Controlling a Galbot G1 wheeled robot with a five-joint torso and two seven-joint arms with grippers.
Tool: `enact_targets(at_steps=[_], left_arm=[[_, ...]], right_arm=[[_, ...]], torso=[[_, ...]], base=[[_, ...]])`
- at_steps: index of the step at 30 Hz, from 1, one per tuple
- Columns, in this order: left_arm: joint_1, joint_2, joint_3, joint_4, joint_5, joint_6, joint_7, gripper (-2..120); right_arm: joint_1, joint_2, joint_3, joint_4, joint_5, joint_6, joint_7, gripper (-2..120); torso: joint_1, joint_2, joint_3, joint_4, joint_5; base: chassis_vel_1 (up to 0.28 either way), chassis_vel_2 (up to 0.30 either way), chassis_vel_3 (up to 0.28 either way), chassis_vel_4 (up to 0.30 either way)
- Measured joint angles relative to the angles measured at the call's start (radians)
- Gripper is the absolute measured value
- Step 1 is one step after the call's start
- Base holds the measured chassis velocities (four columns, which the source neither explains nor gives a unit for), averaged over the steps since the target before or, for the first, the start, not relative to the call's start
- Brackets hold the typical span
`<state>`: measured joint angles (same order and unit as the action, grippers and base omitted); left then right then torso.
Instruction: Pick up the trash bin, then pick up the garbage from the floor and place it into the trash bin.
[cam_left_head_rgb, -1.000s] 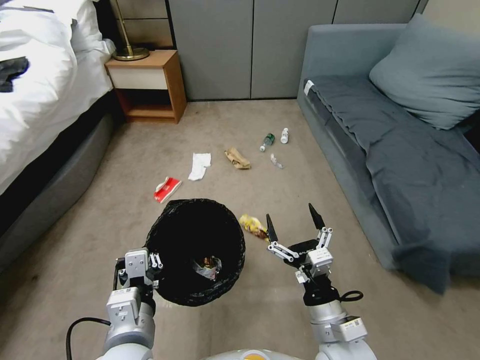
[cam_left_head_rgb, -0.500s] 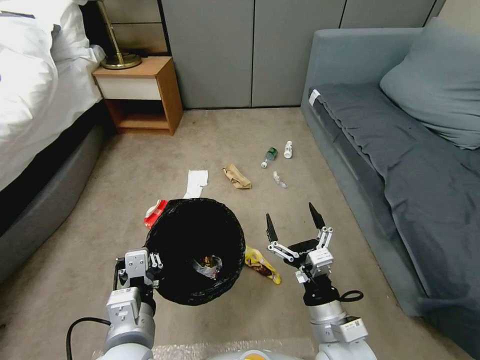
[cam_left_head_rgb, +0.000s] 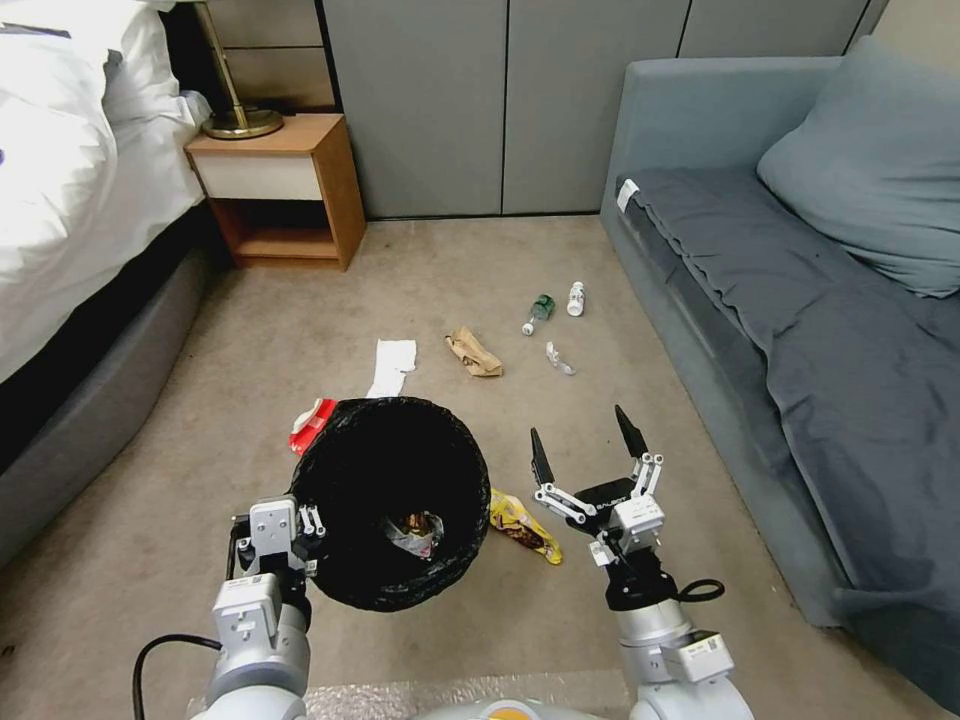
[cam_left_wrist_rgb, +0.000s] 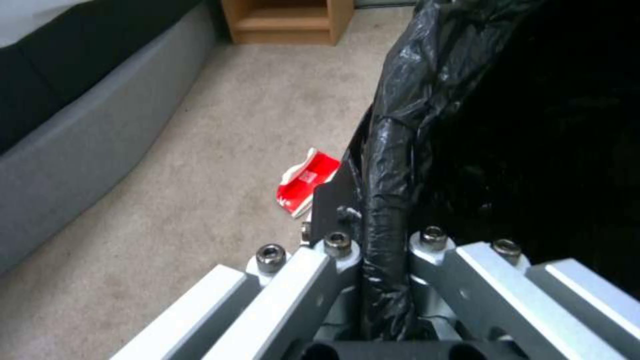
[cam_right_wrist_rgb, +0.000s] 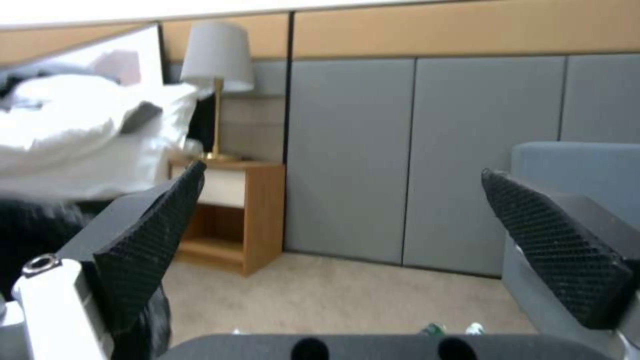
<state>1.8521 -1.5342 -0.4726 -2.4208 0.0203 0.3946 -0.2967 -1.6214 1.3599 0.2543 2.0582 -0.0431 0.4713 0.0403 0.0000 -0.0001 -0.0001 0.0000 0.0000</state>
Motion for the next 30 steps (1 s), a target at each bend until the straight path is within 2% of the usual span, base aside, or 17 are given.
enact_targets(at_steps=[9,13,15,18,19,20,26,30], left_arm=[[-0.006,0.005,-0.007,-0.002,-0.002,0.009,0.001,0],[-0.004,0.003,-0.008,-0.002,-0.001,0.010,0.001,0],[0.000,0.003,-0.008,-0.003,0.001,0.011,0.001,0],[0.001,0.003,-0.009,-0.003,0.001,0.011,0.001,0],[0.004,0.002,-0.011,-0.006,0.002,0.011,0.001,0],[0.004,0.002,-0.011,-0.006,0.002,0.011,0.001,0],[0.006,0.000,-0.013,-0.006,0.004,0.011,0.002,0],[0.005,0.000,-0.013,-0.002,0.005,0.011,0.002,0]], right_arm=[[0.106,-0.071,-0.038,-0.106,0.011,-0.126,-0.031,100],[0.162,-0.102,-0.062,-0.151,0.063,-0.191,-0.076,100],[0.204,-0.128,-0.077,-0.195,0.090,-0.228,-0.132,100],[0.220,-0.136,-0.082,-0.218,0.093,-0.235,-0.160,100],[0.251,-0.152,-0.092,-0.272,0.093,-0.242,-0.222,100],[0.251,-0.152,-0.092,-0.272,0.093,-0.242,-0.222,100],[0.349,-0.132,-0.109,-0.508,0.088,-0.236,-0.298,100],[0.383,-0.111,-0.101,-0.607,0.083,-0.223,-0.316,100]], torso=[[0.000,0.000,0.000,0.0000,0.0001],[0.000,0.000,0.000,0.0001,0.0000],[0.000,0.000,0.000,0.0000,0.0000],[0.000,0.000,0.000,0.0000,0.0000],[0.000,0.000,0.000,0.0001,0.0000],[0.000,0.000,0.000,0.0001,0.0000],[0.000,0.000,0.000,-0.0001,0.0001],[0.000,0.000,0.000,0.0000,0.0000]], base=[[0.000,0.000,0.000,0.000],[0.000,0.000,0.000,0.000],[0.000,0.000,0.000,0.000],[0.000,0.000,0.000,0.000],[0.000,0.000,0.000,0.000],[0.000,0.000,0.000,0.000],[0.000,0.000,0.000,0.000],[0.000,0.000,0.000,0.000]])
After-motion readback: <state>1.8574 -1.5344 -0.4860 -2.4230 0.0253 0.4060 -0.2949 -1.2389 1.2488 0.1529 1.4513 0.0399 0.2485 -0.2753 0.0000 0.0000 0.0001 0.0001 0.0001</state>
